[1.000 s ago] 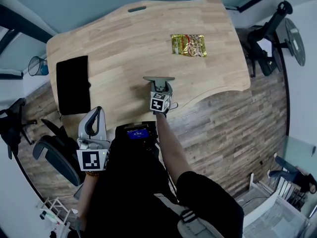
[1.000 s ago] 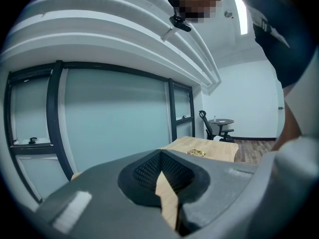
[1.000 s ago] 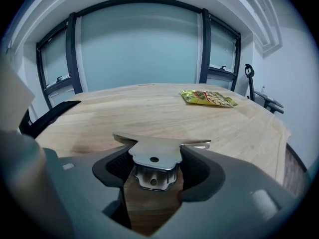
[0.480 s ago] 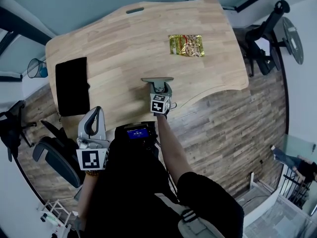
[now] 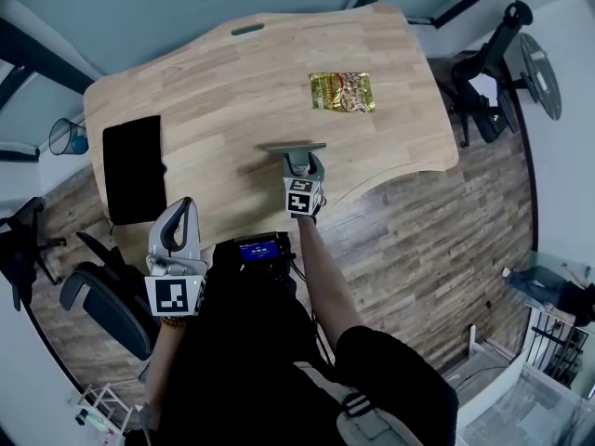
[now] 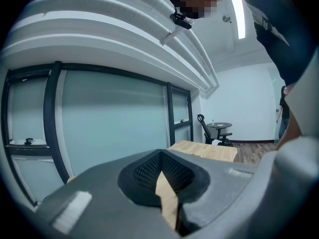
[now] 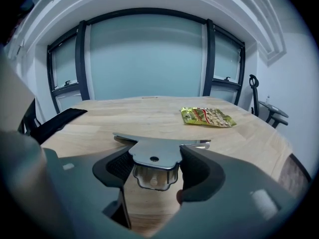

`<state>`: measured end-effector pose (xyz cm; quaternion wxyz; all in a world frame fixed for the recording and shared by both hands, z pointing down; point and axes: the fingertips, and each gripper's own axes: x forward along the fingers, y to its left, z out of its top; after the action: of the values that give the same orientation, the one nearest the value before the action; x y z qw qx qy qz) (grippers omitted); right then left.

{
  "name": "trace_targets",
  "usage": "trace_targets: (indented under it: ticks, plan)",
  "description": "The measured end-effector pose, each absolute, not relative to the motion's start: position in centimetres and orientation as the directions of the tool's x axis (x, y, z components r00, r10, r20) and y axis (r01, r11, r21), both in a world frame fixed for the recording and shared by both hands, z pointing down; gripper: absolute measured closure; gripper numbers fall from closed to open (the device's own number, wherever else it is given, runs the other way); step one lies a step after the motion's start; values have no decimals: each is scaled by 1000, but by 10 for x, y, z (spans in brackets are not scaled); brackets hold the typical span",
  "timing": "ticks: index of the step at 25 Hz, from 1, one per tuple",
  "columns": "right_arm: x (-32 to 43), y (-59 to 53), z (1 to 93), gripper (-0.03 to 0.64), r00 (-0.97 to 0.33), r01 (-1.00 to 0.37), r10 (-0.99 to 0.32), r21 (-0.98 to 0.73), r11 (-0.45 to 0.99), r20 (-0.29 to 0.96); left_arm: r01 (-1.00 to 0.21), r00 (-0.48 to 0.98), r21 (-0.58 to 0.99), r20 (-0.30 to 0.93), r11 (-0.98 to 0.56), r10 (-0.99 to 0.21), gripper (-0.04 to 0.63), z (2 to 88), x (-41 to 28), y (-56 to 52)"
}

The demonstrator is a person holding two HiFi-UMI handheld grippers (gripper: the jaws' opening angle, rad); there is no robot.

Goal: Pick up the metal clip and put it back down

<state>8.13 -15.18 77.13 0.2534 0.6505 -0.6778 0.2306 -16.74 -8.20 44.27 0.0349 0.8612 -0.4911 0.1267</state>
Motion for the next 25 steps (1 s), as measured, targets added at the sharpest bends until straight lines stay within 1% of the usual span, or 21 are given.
trace_targets:
  ticks: [8, 13, 19, 25]
  plan:
    - [98, -155, 721, 308, -34, -997, -811, 36, 68, 585, -839, 523, -56, 196, -542, -830, 595, 428, -151, -95]
    - [106, -158, 674, 308, -33, -996, -851, 56, 73, 523, -828, 545, -48, 167, -559, -822, 594, 424, -141, -105]
    - [120, -156, 614, 308, -7, -996, -895, 79, 48, 445, -805, 583, -35, 136, -592, -801, 594, 421, -125, -116]
    - [132, -150, 564, 308, 24, -994, -926, 109, 19, 378, -784, 616, -41, 79, -620, -784, 594, 414, -112, -128]
